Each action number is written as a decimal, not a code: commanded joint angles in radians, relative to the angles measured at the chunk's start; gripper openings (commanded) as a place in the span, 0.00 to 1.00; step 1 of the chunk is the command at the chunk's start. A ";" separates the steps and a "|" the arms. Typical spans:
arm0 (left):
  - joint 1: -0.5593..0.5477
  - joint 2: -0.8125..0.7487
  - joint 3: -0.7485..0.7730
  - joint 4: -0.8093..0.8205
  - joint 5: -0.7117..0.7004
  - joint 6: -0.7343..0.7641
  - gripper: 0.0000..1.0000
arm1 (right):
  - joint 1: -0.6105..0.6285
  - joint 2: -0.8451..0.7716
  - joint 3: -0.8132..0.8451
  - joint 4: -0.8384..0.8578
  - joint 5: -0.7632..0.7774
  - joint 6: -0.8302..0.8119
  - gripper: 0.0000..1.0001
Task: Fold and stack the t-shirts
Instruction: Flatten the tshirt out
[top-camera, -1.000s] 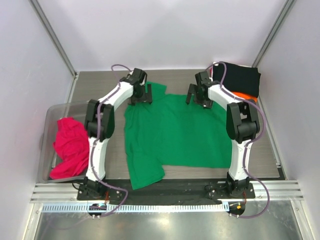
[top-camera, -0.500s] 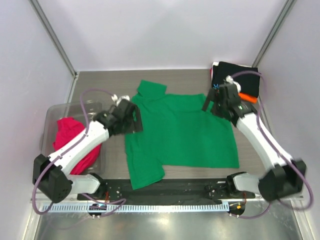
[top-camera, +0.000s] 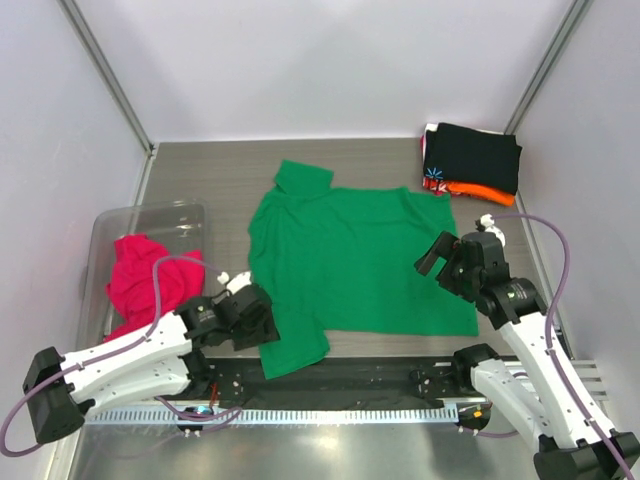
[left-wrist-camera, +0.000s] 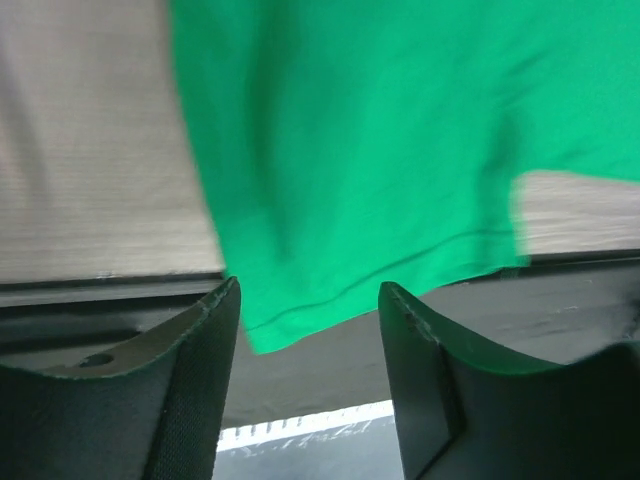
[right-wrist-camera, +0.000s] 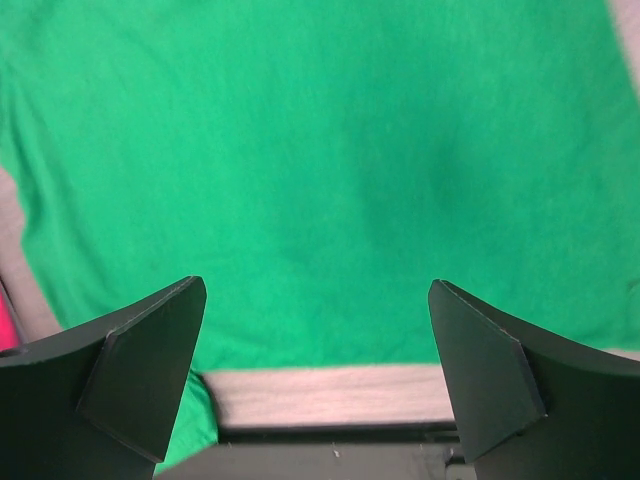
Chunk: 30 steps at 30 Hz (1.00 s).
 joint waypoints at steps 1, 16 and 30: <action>-0.048 -0.032 -0.076 0.070 0.054 -0.153 0.57 | -0.002 -0.008 -0.053 -0.018 -0.072 0.049 1.00; -0.174 0.030 -0.193 0.141 0.045 -0.262 0.46 | -0.002 -0.023 -0.088 -0.037 -0.002 0.086 1.00; -0.297 0.063 -0.061 -0.071 -0.020 -0.278 0.54 | -0.002 -0.017 -0.099 -0.060 0.067 0.141 1.00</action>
